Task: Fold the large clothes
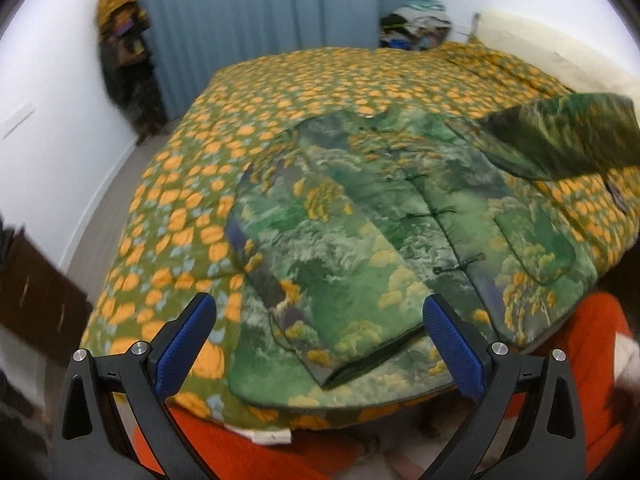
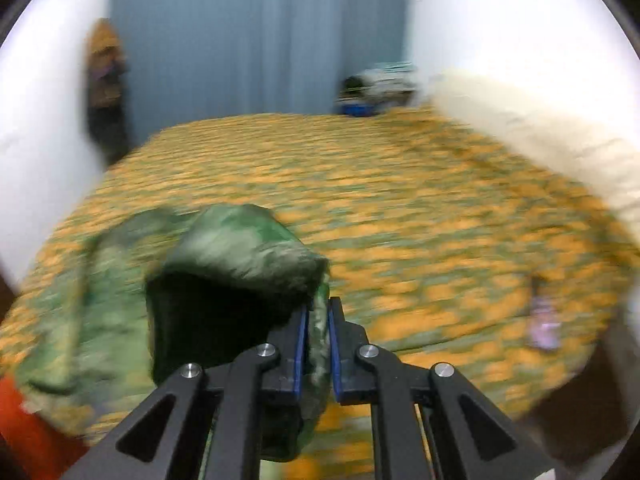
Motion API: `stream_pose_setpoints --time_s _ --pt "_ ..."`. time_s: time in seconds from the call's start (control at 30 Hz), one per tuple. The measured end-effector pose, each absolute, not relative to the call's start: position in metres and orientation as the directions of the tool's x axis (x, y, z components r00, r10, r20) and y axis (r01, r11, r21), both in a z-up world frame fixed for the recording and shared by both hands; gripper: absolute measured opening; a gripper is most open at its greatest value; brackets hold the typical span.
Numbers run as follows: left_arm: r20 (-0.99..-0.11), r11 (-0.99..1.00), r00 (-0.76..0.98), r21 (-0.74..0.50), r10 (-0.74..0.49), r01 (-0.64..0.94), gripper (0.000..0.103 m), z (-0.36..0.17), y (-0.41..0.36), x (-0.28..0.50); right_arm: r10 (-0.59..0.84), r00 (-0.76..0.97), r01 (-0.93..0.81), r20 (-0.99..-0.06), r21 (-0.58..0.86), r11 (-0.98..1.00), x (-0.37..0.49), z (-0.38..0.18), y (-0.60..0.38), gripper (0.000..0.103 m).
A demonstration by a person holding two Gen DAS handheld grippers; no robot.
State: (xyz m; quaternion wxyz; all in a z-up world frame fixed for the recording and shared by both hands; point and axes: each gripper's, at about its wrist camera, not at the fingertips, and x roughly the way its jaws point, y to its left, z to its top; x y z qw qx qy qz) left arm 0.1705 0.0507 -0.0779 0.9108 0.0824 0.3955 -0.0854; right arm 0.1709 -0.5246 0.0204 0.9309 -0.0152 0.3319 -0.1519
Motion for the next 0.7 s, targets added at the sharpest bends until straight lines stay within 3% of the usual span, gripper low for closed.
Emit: stream_pose_setpoints --time_s 0.03,0.07,0.13,0.23,0.43,0.6,0.63,0.7 --pt "-0.732 0.962 0.674 0.096 -0.105 0.254 0.103 -0.078 0.049 0.173 -0.378 0.704 0.328 -0.601 -0.197 0.924 0.175 0.018 -0.546 0.013" --pt "-0.729 0.950 0.674 0.116 -0.118 0.291 0.103 -0.080 0.047 0.176 -0.468 0.648 0.381 -0.601 -0.276 0.882 0.181 0.011 -0.569 0.030" --pt "-0.740 0.918 0.657 0.150 -0.143 0.368 0.103 -0.088 0.043 0.182 -0.612 0.535 0.470 -0.582 -0.397 0.788 0.183 -0.001 -0.603 0.053" --pt "-0.795 0.866 0.574 0.132 -0.198 0.482 0.103 -0.109 0.037 0.191 -0.618 0.519 0.527 -0.590 -0.349 0.775 0.165 -0.010 -0.616 0.053" --pt "-0.870 0.769 0.434 0.108 -0.233 0.630 0.103 -0.167 0.001 0.209 -0.387 0.657 0.381 -0.647 -0.157 0.911 0.130 -0.046 -0.525 0.057" --pt "-0.912 0.745 0.378 0.138 -0.161 0.652 0.101 -0.208 -0.003 0.228 -0.180 0.711 0.249 -0.679 0.005 0.968 0.120 -0.074 -0.441 0.057" --pt "-0.913 0.754 0.364 0.107 -0.184 0.649 0.097 -0.205 0.000 0.229 -0.140 0.718 0.225 -0.682 0.036 0.974 0.120 -0.077 -0.427 0.057" --pt "-0.911 0.771 0.320 0.004 -0.260 0.637 0.050 -0.194 0.011 0.230 -0.072 0.733 0.178 -0.677 0.089 0.980 0.120 -0.078 -0.403 0.057"
